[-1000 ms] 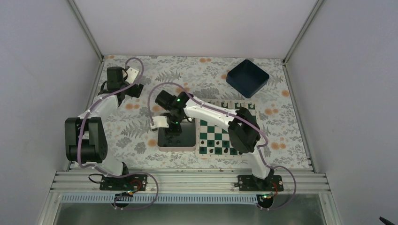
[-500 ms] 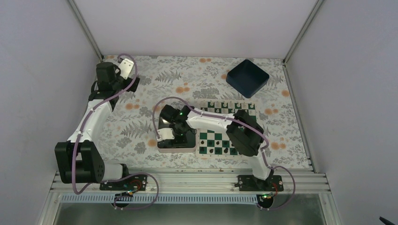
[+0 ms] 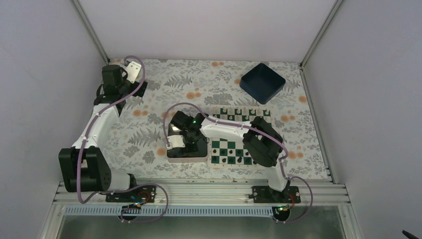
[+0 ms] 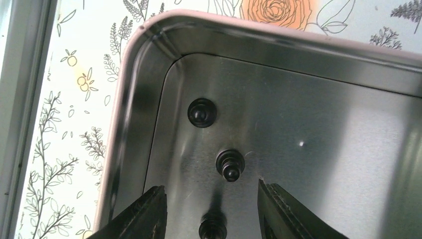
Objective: Set up the chess pieces on the board
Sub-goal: Pick up the chess piece from the storage box.
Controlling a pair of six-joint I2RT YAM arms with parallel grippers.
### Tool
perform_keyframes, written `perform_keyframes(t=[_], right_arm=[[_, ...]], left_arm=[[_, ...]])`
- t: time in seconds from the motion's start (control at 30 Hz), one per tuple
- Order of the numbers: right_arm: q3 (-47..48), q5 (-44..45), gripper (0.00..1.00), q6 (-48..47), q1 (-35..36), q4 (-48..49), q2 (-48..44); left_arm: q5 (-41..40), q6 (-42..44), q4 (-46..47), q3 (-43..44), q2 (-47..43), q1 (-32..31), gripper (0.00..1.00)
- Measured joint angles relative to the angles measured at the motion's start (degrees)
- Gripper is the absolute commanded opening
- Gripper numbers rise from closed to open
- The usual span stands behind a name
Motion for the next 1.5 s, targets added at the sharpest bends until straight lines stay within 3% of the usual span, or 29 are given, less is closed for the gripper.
perform_keyframes(t=[0.47, 0.8, 1.03, 1.33, 1.5], right_arm=[[1.8, 0.1, 0.37, -0.3, 0.0, 0.9, 1.7], [2.6, 0.1, 0.24, -0.4, 0.0, 0.9, 3.0], [2.6, 0.1, 0.08, -0.3, 0.0, 1.2, 3.4], [4.3, 0.3, 0.05, -0.1, -0.9, 0.8, 2.5], [7.3, 1.5, 0.05, -0.1, -4.1, -1.2, -2.4]], left_arm=[[-0.2, 0.0, 0.5, 0.3, 1.1, 0.0, 1.0], [-0.2, 0.0, 0.8, 0.2, 1.1, 0.0, 1.0], [-0.2, 0.1, 1.3, 0.0, 1.0, 0.0, 1.0], [-0.6, 0.2, 1.9, -0.6, 0.7, 0.0, 1.0], [-0.8, 0.2, 2.0, -0.6, 0.7, 0.0, 1.0]])
